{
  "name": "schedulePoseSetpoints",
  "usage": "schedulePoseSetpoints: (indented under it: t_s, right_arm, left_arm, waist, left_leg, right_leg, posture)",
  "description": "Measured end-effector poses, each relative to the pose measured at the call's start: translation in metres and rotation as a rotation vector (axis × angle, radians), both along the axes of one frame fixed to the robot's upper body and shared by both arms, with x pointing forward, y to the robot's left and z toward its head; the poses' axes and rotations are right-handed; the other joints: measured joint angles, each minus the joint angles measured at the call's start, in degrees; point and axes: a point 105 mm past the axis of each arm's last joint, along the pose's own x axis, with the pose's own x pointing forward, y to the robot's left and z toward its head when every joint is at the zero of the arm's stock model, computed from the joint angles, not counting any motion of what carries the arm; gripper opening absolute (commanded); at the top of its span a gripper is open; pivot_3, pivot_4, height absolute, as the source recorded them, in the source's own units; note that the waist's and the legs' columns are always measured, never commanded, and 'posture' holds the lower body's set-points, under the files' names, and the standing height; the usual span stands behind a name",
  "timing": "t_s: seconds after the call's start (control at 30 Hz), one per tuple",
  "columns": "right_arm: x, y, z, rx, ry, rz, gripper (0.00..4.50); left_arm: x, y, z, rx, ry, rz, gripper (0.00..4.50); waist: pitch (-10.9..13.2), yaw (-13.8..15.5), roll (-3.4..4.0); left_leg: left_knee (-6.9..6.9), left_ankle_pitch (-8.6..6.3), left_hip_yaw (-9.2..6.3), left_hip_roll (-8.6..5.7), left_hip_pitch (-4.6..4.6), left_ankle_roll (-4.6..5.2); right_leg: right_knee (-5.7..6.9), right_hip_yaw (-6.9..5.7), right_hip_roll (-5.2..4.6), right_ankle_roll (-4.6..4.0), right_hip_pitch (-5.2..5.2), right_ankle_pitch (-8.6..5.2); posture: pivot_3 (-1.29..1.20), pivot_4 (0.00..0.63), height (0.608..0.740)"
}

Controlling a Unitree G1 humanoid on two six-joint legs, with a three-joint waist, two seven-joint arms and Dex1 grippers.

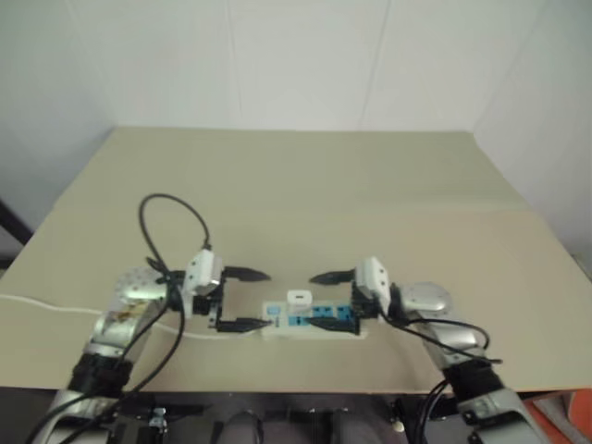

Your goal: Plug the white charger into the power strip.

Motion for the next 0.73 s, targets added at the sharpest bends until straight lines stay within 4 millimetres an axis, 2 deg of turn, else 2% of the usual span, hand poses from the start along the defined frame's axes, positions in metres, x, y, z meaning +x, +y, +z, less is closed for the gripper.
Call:
schedulePoseSetpoints:
  t_s: [0.07, 0.1, 0.2, 0.3, 0.4, 0.57, 0.73]
  right_arm:
    - [-0.006, -0.012, 0.011, -0.012, -0.022, -0.012, 4.50]
    - [-0.009, -0.017, 0.018, -0.015, -0.038, -0.016, 4.50]
    - [-0.019, -0.032, 0.040, -0.021, -0.091, -0.048, 4.50]
    - [-0.017, -0.048, 0.055, -0.009, -0.111, -0.159, 4.50]
    - [-0.014, -0.060, 0.058, 0.001, -0.112, -0.270, 4.50]
    - [-0.009, -0.077, 0.059, 0.003, -0.115, -0.419, 4.50]
    - [-0.005, -0.092, 0.055, -0.042, -0.127, -0.538, 4.50]
  left_arm:
    - [-0.002, 0.007, 0.008, -0.002, -0.028, 0.037, 4.48]
    - [-0.001, 0.012, 0.010, 0.005, -0.040, 0.062, 4.48]
    - [0.004, 0.023, 0.018, 0.053, -0.097, 0.184, 4.48]
    - [0.013, 0.033, 0.033, 0.015, -0.133, 0.351, 4.48]
    - [0.010, 0.040, 0.038, -0.036, -0.135, 0.464, 4.48]
    - [0.000, 0.046, 0.030, -0.029, -0.093, 0.579, 4.48]
    - [-0.003, 0.048, 0.032, -0.035, -0.133, 0.674, 4.48]
  waist:
    - [0.07, 0.11, 0.03]
    - [0.09, 0.18, 0.04]
    - [0.21, 0.14, 0.03]
    - [0.32, 0.18, -0.08]
    - [0.32, 0.14, -0.08]
    - [0.34, 0.17, -0.09]
    - [0.35, 0.35, -0.09]
  left_leg:
    - [0.01, 0.01, 0.00, 0.02, -0.52, 0.00]
    - [0.00, 0.01, -0.02, 0.02, -0.55, 0.00]
    - [-0.03, 0.00, 0.00, 0.08, -0.55, 0.00]
    - [-0.02, 0.00, 0.01, 0.11, -0.54, -0.01]
    - [-0.02, 0.00, 0.06, 0.15, -0.52, -0.01]
    - [-0.02, 0.01, 0.10, 0.19, -0.51, -0.01]
    - [-0.01, 0.03, 0.15, 0.20, -0.50, -0.04]
  right_leg:
    - [0.11, 0.03, 0.03, -0.13, -0.59, 0.09]
    - [0.12, 0.02, 0.05, -0.35, -0.65, 0.23]
    - [0.09, 0.01, 0.10, -0.31, -0.64, 0.20]
    - [0.08, 0.01, 0.11, -0.04, -0.62, 0.04]
    - [0.06, 0.02, 0.12, -0.04, -0.61, 0.05]
    - [0.07, 0.03, 0.16, -0.07, -0.62, 0.06]
    - [0.05, 0.04, 0.16, -0.10, -0.60, 0.08]
  posture:
    - [0.00, 0.150, 0.740]
    - [0.00, 0.150, 0.740]
    - [0.00, 0.150, 0.740]
    - [0.00, 0.150, 0.740]
    - [0.00, 0.150, 0.740]
    - [0.00, 0.150, 0.740]
    - [0.00, 0.150, 0.740]
